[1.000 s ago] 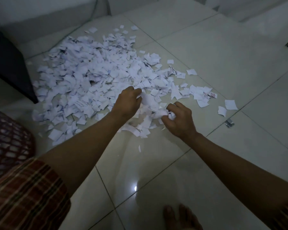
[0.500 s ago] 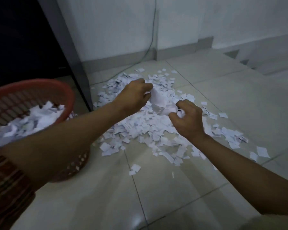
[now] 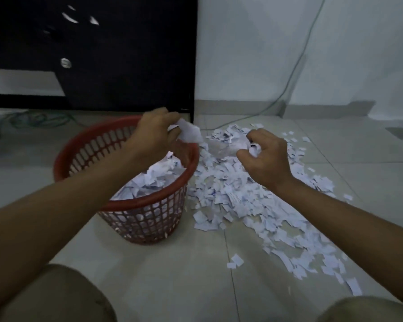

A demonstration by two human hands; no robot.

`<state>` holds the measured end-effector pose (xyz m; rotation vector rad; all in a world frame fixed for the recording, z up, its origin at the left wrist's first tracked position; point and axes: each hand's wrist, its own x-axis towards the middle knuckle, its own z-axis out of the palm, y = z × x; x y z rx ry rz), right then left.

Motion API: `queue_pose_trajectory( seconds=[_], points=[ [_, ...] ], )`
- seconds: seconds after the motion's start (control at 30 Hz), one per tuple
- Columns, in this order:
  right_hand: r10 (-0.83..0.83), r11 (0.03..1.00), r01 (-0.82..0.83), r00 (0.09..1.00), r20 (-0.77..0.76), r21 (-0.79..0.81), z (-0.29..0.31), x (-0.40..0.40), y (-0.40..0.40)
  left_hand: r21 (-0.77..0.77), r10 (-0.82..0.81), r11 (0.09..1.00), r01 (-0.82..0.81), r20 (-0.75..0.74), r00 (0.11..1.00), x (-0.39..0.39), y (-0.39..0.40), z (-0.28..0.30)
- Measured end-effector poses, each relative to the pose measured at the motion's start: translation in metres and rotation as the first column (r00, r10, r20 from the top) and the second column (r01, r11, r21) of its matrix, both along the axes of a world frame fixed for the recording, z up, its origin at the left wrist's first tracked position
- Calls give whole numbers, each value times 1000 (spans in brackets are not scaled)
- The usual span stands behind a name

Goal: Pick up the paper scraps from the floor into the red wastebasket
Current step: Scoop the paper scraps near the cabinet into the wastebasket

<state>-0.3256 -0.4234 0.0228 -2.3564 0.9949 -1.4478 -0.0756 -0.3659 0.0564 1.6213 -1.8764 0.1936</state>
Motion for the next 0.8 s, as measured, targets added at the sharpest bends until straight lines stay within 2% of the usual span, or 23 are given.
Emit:
queue_pose_trajectory(
  seconds=[0.07, 0.23, 0.43, 0.53, 0.6, 0.67, 0.73, 0.8],
  points=[
    [48, 999, -48, 999, 1, -2, 9, 28, 0, 35, 41, 998, -42, 32, 999, 24, 10, -10],
    [145, 989, -145, 989, -1, 9, 23, 97, -3, 52, 124, 991, -121, -67, 990, 55, 19, -11],
    [227, 958, -202, 967, -112, 204, 13, 169, -11, 164, 243, 962, -218, -151, 958, 87, 33, -16],
    [329, 903, -190, 882, -337, 385, 6, 185, -15, 221, 288, 939, -265, -78, 954, 102, 37, -27],
    [389, 882, -132, 747, -539, 453, 3, 187, -20, 280, 280, 924, -260, -33, 959, 109, 38, -35],
    [478, 834, -114, 639, -603, 541, 3, 181, -23, 373, 264, 897, -237, -20, 964, 109, 40, -39],
    [511, 808, -120, 630, -585, 577, 3, 173, -23, 454, 241, 864, -216, 3, 971, 104, 41, -39],
    [482, 826, -152, 690, -541, 542, 4, 162, -23, 511, 229, 831, -218, 44, 973, 97, 41, -35]
  ],
)
